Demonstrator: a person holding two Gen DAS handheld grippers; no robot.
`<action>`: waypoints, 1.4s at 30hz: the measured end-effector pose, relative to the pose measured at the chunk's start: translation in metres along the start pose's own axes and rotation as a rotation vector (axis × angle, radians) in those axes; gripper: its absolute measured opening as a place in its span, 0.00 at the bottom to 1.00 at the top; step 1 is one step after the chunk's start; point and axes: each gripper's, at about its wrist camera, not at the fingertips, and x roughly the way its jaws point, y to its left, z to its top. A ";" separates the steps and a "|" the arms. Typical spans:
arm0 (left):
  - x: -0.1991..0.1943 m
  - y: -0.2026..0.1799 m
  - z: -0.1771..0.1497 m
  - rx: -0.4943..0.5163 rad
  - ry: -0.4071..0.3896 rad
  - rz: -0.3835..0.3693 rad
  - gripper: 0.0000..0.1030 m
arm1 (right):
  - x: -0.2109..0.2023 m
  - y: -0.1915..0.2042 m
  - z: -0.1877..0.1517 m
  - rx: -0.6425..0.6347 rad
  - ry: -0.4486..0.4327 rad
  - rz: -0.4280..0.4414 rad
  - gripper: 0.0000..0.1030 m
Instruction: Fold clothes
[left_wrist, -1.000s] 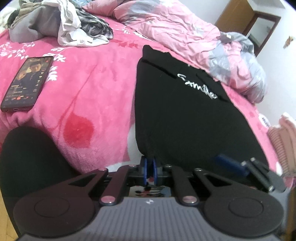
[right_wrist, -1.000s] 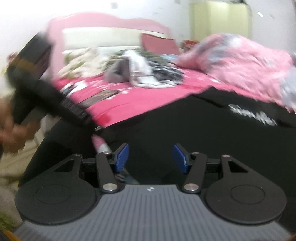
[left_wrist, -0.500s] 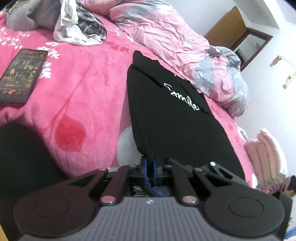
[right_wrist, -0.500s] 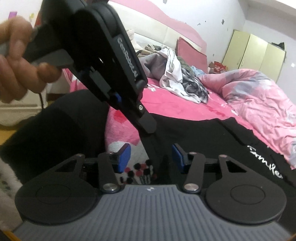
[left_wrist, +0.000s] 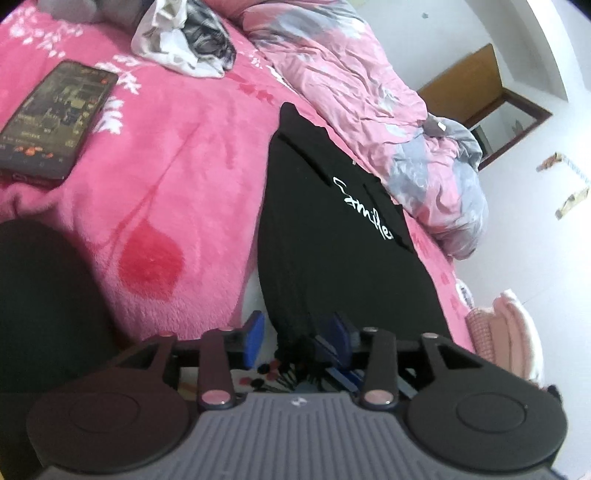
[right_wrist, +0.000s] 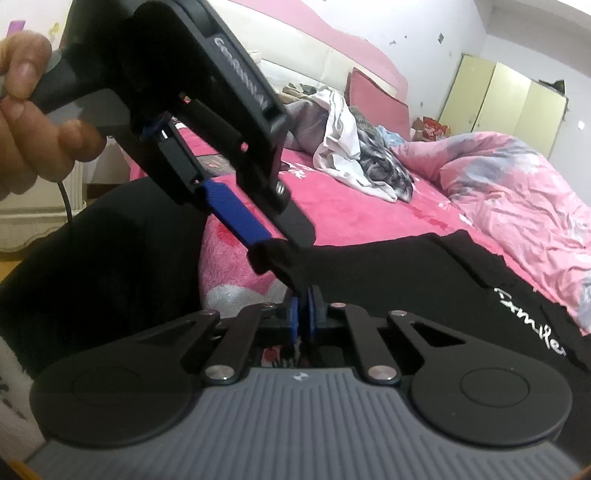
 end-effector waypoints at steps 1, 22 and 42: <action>0.002 0.003 0.002 -0.016 0.006 -0.004 0.44 | 0.001 -0.001 0.000 0.008 0.001 0.003 0.04; 0.064 0.022 0.016 -0.186 0.100 -0.093 0.45 | -0.005 -0.009 0.001 0.089 -0.028 0.013 0.04; 0.069 -0.037 0.008 0.210 0.098 0.167 0.07 | -0.023 -0.050 -0.014 0.247 -0.054 0.023 0.31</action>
